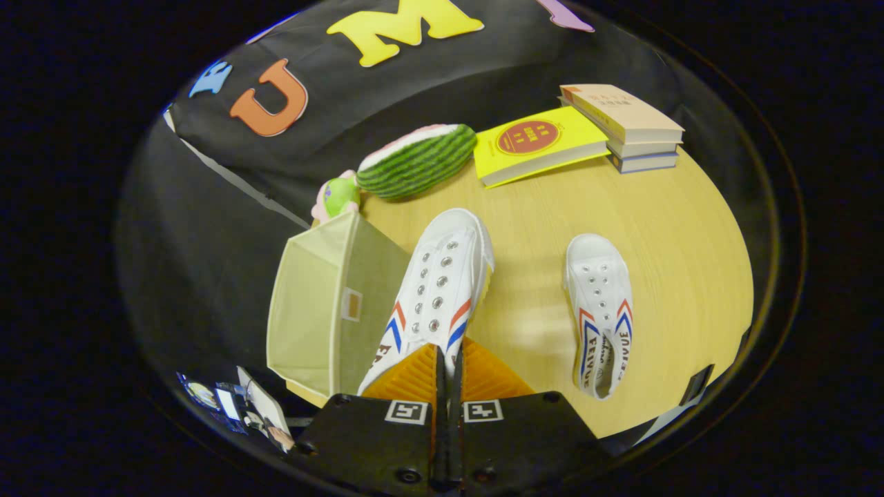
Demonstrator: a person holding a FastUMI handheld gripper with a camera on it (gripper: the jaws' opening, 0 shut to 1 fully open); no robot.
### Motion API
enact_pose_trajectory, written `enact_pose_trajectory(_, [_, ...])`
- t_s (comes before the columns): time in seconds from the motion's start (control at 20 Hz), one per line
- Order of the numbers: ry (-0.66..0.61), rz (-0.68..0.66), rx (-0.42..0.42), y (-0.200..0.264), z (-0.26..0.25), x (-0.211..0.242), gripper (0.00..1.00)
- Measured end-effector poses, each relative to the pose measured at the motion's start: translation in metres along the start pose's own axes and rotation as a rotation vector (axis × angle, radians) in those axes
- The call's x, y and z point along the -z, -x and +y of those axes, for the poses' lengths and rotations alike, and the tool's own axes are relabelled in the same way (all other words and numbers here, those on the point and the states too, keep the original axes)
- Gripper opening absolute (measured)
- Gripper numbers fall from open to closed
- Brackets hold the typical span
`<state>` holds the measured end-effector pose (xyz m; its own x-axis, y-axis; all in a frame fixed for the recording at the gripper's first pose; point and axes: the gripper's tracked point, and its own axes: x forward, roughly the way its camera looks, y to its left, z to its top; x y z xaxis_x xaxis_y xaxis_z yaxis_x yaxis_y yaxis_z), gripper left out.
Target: Open the storage box then place both shoes into the box .Put the left shoe in first, then the right shoe, with the right side of both shoes facing outward in a uniform manner.
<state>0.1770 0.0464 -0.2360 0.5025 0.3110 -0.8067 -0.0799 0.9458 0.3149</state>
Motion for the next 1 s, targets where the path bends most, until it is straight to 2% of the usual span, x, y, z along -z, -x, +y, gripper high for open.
enact_pose_trajectory(0.15, [0.045, -0.05, 0.009, 0.022, 0.038, -0.004, 0.05])
enact_pose_trajectory(0.4, [0.01, -0.067, -0.091, 0.032, 0.113, 0.0, 0.05])
enact_pose_trajectory(0.8, [-0.011, -0.134, -0.112, -0.02, 0.197, 0.016, 0.06])
enact_pose_trajectory(1.0, [-0.006, -0.131, -0.091, -0.057, 0.217, 0.028, 0.05])
